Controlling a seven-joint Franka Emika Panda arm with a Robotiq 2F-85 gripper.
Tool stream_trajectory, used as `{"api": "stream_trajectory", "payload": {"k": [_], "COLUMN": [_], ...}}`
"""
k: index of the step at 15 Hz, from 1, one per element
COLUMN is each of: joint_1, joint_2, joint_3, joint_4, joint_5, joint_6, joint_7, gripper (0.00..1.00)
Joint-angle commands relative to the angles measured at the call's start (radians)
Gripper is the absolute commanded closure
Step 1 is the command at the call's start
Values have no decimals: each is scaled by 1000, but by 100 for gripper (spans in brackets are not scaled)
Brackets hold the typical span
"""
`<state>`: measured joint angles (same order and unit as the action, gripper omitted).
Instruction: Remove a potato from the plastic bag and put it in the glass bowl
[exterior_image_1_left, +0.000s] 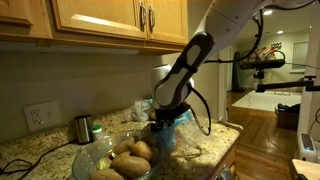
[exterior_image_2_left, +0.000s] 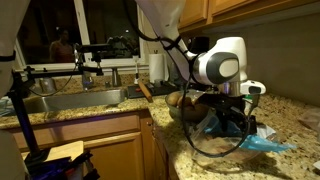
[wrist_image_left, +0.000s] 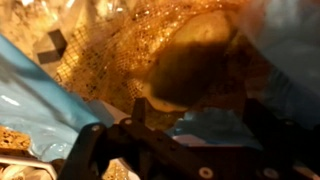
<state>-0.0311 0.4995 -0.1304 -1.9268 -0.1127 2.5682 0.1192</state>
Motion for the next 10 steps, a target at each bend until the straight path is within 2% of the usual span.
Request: {"api": "stream_trajectory", "payload": {"k": [1, 10], "joint_1": [-14, 11], "joint_2": [-24, -61], "joint_3": [13, -45], "joint_4": [1, -20], "joint_5": [30, 19], "joint_6": [-61, -156], "joint_7": [-15, 153], "gripper": [0, 0]}}
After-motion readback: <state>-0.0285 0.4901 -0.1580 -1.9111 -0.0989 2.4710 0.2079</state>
